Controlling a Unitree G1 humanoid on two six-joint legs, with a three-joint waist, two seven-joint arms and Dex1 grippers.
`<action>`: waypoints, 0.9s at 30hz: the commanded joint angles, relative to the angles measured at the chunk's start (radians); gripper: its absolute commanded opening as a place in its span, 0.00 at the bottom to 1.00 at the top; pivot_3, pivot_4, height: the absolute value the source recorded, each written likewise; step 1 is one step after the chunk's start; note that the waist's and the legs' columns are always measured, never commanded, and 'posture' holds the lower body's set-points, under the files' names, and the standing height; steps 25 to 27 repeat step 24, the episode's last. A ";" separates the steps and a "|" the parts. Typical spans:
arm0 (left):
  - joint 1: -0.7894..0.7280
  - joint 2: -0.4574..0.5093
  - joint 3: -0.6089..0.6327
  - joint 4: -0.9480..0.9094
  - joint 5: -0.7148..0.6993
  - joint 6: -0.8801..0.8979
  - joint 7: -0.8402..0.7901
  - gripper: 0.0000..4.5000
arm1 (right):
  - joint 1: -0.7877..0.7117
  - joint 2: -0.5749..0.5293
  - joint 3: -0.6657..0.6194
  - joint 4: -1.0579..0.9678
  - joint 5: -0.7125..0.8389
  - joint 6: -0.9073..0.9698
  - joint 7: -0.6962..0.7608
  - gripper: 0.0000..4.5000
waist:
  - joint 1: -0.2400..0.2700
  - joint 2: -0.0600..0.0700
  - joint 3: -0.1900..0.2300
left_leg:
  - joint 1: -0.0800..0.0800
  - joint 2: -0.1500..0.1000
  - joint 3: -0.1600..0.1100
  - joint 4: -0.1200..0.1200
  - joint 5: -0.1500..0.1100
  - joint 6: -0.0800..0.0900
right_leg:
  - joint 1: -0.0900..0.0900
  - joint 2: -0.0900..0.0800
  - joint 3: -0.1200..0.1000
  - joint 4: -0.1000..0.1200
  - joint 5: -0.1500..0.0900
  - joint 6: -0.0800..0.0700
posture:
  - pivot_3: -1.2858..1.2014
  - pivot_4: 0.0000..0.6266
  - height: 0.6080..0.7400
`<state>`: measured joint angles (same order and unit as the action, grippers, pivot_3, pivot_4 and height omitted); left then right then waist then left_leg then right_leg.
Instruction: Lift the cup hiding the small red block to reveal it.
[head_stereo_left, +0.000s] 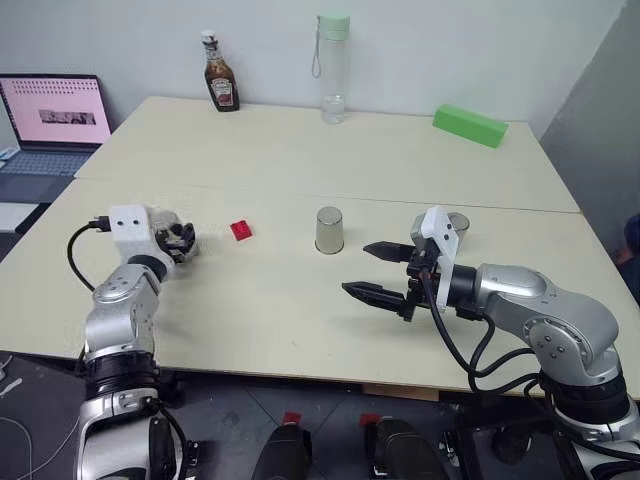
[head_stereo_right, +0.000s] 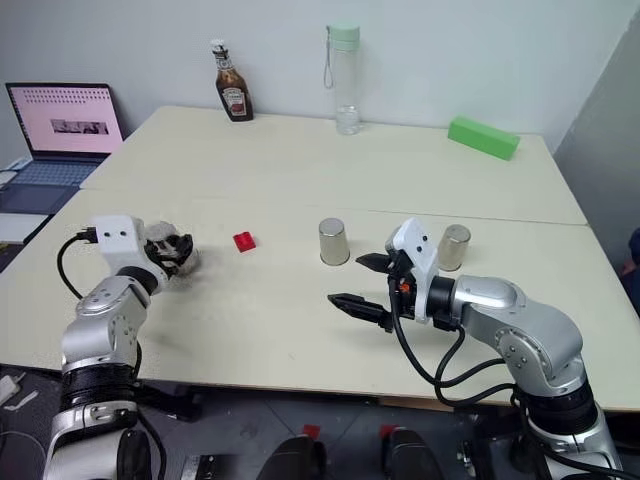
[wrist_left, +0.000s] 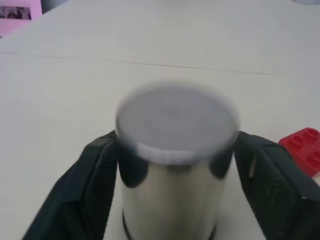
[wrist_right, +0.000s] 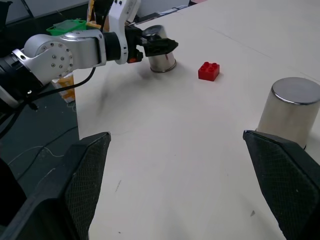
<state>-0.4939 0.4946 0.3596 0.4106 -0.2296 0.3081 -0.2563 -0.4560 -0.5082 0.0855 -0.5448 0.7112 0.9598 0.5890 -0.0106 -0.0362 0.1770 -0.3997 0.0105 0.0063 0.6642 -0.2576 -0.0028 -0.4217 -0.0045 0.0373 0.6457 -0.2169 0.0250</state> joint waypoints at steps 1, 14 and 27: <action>-0.012 0.007 -0.001 0.018 -0.002 -0.061 -0.022 1.00 | -0.020 -0.010 -0.013 -0.021 0.015 0.001 0.006 1.00 | 0.000 0.000 0.000 | 0.000 0.000 0.000 0.000 0.000 0.000 | 0.000 0.000 0.000 0.000 0.000 0.000 | 0.52 0.24 1.00; 0.280 0.286 0.085 -0.600 -0.150 0.486 -0.169 1.00 | 0.004 -0.029 -0.014 -0.015 0.007 -0.015 0.031 1.00 | -0.022 -0.001 0.000 | 0.000 0.002 0.000 -0.001 0.000 0.000 | -0.001 0.000 -0.001 0.000 -0.001 0.000 | 0.52 0.24 1.00; 0.572 0.486 0.289 -0.967 -0.410 0.781 -0.423 1.00 | -0.010 -0.079 -0.066 0.028 0.008 -0.026 0.055 1.00 | -0.016 0.002 0.002 | 0.001 0.001 -0.001 -0.002 0.000 0.000 | -0.001 -0.002 -0.003 0.000 -0.006 -0.008 | 0.52 0.24 1.00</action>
